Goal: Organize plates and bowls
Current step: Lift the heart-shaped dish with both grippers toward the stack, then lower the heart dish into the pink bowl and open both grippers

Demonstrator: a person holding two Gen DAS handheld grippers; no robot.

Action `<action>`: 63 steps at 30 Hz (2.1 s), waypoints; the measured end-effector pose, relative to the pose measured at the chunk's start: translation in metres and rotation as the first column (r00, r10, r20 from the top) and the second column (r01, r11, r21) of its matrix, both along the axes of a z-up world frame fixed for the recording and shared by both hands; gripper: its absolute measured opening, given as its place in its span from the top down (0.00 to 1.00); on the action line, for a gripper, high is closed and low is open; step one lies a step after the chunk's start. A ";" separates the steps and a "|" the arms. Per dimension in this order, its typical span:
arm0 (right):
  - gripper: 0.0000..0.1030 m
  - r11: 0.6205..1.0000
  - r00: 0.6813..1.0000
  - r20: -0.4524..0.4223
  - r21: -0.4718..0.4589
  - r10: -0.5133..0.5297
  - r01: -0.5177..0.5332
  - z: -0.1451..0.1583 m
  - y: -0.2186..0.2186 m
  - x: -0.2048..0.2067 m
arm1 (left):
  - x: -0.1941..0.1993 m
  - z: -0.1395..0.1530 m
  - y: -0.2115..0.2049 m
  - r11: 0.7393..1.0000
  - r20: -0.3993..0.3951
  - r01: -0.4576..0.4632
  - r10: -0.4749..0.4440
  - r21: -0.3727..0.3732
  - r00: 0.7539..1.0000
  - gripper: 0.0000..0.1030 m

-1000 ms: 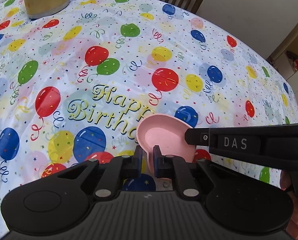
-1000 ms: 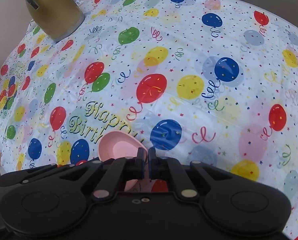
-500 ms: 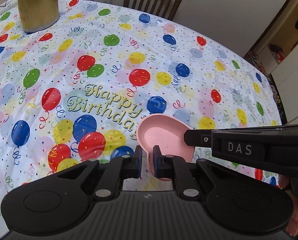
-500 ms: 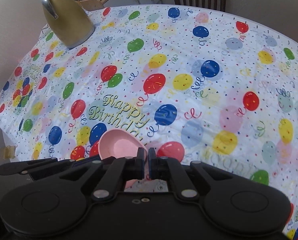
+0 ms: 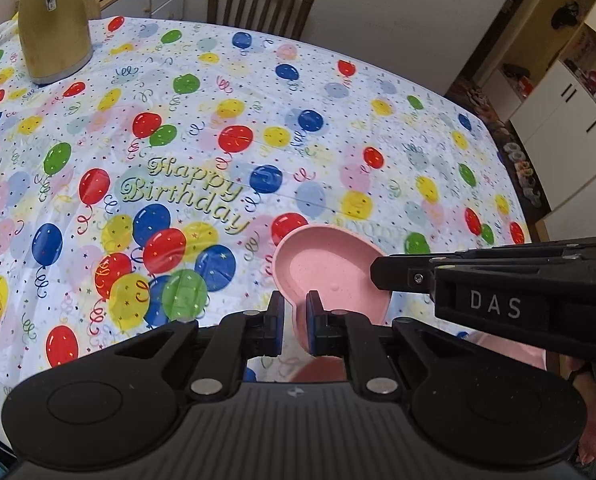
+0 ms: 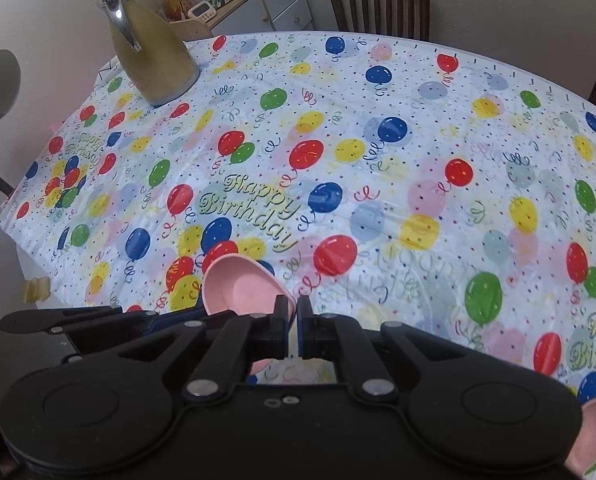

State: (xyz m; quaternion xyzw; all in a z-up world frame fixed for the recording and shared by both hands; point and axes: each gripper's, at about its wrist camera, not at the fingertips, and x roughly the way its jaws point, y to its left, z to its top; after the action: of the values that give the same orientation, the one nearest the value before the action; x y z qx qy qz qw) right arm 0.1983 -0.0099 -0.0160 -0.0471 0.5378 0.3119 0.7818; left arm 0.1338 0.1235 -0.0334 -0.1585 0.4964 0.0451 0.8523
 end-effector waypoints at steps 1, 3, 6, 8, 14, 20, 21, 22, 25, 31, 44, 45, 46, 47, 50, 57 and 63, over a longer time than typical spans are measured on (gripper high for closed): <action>0.97 1.000 1.000 -0.001 0.001 -0.005 0.005 0.001 -0.003 -0.003 | -0.003 0.002 -0.003 1.000 0.001 0.007 -0.007 -0.001 1.000 0.90; 0.98 1.000 1.000 0.000 0.001 -0.016 0.016 0.003 -0.009 -0.010 | -0.008 0.004 -0.008 1.000 0.003 0.021 -0.021 0.002 1.000 0.90; 0.98 1.000 1.000 -0.003 0.000 -0.030 0.030 0.005 -0.016 -0.018 | -0.015 0.006 -0.014 0.999 -0.003 0.041 -0.041 0.001 0.999 0.90; 0.98 0.999 0.999 -0.005 -0.004 -0.037 0.037 0.005 -0.021 -0.024 | -0.019 0.005 -0.018 0.998 -0.011 0.056 -0.056 0.000 0.998 0.90; 0.97 0.999 0.998 -0.016 -0.014 -0.053 0.053 0.003 -0.033 -0.040 | -0.030 0.000 -0.028 0.996 -0.034 0.092 -0.092 -0.008 0.995 0.90; 0.97 0.998 0.997 -0.040 -0.025 -0.061 0.060 -0.004 -0.040 -0.050 | -0.039 -0.010 -0.035 0.992 -0.071 0.121 -0.123 -0.024 0.990 0.90; 0.97 0.998 0.997 -0.042 -0.032 -0.060 0.058 -0.006 -0.040 -0.052 | -0.040 -0.013 -0.036 0.992 -0.079 0.122 -0.123 -0.025 0.989 0.90; 0.97 0.998 0.997 -0.046 -0.037 -0.059 0.057 -0.009 -0.040 -0.054 | -0.040 -0.017 -0.037 0.992 -0.089 0.122 -0.124 -0.027 0.988 0.90; 0.98 0.997 0.996 -0.060 -0.058 -0.061 0.057 -0.019 -0.039 -0.059 | -0.042 -0.027 -0.039 0.991 -0.117 0.128 -0.131 -0.032 0.984 0.90; 0.98 0.993 0.993 -0.088 -0.094 -0.075 0.066 -0.038 -0.039 -0.064 | -0.042 -0.043 -0.040 0.991 -0.149 0.128 -0.134 -0.046 0.980 0.90; 0.97 0.990 0.990 -0.110 -0.125 -0.087 0.073 -0.054 -0.035 -0.062 | -0.038 -0.061 -0.038 0.990 -0.182 0.121 -0.133 -0.071 0.974 0.90; 0.95 0.990 0.990 -0.109 -0.124 -0.085 0.071 -0.054 -0.035 -0.062 | -0.038 -0.061 -0.038 0.990 -0.183 0.123 -0.134 -0.072 0.974 0.90; 0.93 0.990 0.990 -0.110 -0.121 -0.085 0.071 -0.053 -0.035 -0.062 | -0.038 -0.061 -0.038 0.990 -0.183 0.125 -0.136 -0.072 0.974 0.90; 0.91 0.990 0.990 -0.109 -0.119 -0.084 0.071 -0.052 -0.035 -0.062 | -0.038 -0.061 -0.038 0.990 -0.182 0.125 -0.136 -0.071 0.974 0.90; 0.87 0.992 0.992 -0.099 -0.107 -0.072 0.061 -0.048 -0.036 -0.063 | -0.038 -0.060 -0.037 0.990 -0.173 0.125 -0.134 -0.064 0.976 0.90; 0.79 0.997 0.995 -0.078 -0.062 -0.056 0.051 -0.036 -0.040 -0.066 | -0.046 -0.049 -0.036 0.990 -0.125 0.134 -0.140 -0.049 0.982 0.90; 0.67 0.998 0.998 -0.043 -0.034 -0.048 0.047 -0.023 -0.046 -0.074 | -0.058 -0.034 -0.030 0.991 -0.063 0.128 -0.129 -0.025 0.990 0.89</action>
State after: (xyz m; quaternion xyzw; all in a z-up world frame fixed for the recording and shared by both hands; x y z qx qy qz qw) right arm 0.1238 -0.0558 -0.0387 -0.0406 0.5608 0.2852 0.7763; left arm 0.0763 0.0931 -0.0669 -0.1336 0.5334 -0.0100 0.8352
